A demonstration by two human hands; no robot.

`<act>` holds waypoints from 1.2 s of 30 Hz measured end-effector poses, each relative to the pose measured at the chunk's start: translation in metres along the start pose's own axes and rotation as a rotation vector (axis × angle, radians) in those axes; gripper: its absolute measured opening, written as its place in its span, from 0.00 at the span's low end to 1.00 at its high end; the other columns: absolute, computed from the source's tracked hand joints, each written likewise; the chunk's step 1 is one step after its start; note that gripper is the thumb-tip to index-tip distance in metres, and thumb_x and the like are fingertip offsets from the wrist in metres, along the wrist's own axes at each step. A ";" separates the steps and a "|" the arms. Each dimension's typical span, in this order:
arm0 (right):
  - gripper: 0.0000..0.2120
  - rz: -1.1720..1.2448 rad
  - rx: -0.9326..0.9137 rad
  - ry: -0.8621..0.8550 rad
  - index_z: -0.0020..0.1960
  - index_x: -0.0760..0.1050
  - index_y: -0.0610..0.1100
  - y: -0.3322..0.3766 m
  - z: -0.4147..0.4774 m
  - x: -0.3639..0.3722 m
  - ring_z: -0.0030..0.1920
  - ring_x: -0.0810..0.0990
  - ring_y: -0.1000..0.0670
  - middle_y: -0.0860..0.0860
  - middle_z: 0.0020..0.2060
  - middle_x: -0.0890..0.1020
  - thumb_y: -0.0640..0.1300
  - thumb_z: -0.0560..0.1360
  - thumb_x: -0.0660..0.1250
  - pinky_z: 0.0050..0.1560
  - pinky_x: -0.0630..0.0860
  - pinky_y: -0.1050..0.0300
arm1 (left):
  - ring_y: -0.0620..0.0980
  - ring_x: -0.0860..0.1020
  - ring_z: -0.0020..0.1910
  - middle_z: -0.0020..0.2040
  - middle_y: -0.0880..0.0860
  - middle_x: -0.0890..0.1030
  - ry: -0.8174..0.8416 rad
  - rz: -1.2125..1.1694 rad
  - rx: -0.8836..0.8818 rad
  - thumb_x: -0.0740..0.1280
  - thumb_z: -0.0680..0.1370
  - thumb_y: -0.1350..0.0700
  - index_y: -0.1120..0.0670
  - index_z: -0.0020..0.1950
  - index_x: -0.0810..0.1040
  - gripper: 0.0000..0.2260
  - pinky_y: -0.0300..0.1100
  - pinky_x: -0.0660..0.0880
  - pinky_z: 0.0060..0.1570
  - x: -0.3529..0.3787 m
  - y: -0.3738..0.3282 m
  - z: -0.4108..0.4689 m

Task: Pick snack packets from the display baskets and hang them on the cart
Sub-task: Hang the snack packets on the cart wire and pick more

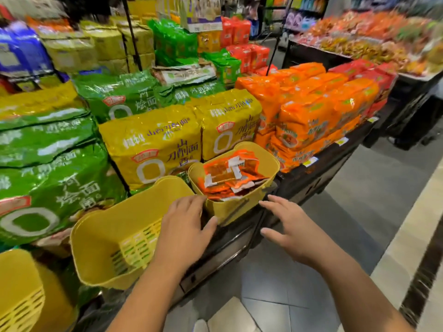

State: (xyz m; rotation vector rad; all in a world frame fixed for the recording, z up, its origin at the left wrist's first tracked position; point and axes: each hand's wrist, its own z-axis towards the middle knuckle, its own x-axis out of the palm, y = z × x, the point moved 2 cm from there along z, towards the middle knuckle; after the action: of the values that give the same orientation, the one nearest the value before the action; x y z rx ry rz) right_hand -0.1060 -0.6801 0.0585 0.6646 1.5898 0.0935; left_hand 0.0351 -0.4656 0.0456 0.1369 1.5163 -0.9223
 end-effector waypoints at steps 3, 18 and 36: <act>0.30 0.028 -0.034 -0.030 0.79 0.60 0.57 0.016 0.037 0.000 0.79 0.54 0.54 0.58 0.79 0.58 0.56 0.80 0.67 0.78 0.56 0.52 | 0.54 0.68 0.71 0.70 0.49 0.74 -0.006 -0.016 -0.003 0.64 0.80 0.39 0.49 0.74 0.72 0.25 0.50 0.66 0.69 -0.003 0.018 0.031; 0.25 0.028 -0.188 -0.009 0.74 0.69 0.53 -0.018 0.163 -0.007 0.75 0.62 0.55 0.56 0.74 0.68 0.53 0.79 0.68 0.74 0.62 0.56 | 0.56 0.56 0.79 0.80 0.48 0.61 0.116 0.199 -0.189 0.54 0.80 0.31 0.44 0.81 0.55 0.33 0.53 0.62 0.73 0.039 0.011 0.086; 0.15 -0.176 -0.494 0.265 0.66 0.77 0.51 -0.034 0.268 -0.006 0.55 0.80 0.44 0.48 0.59 0.82 0.51 0.82 0.62 0.53 0.79 0.48 | 0.65 0.75 0.68 0.65 0.57 0.80 -0.054 0.332 -0.535 0.46 0.78 0.27 0.55 0.69 0.77 0.39 0.62 0.76 0.63 0.086 -0.022 0.081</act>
State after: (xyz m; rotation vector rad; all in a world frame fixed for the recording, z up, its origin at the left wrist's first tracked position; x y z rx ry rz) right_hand 0.1326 -0.7973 0.0082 0.1284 1.7808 0.4429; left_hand 0.0690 -0.5662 -0.0107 -0.0252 1.5804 -0.2393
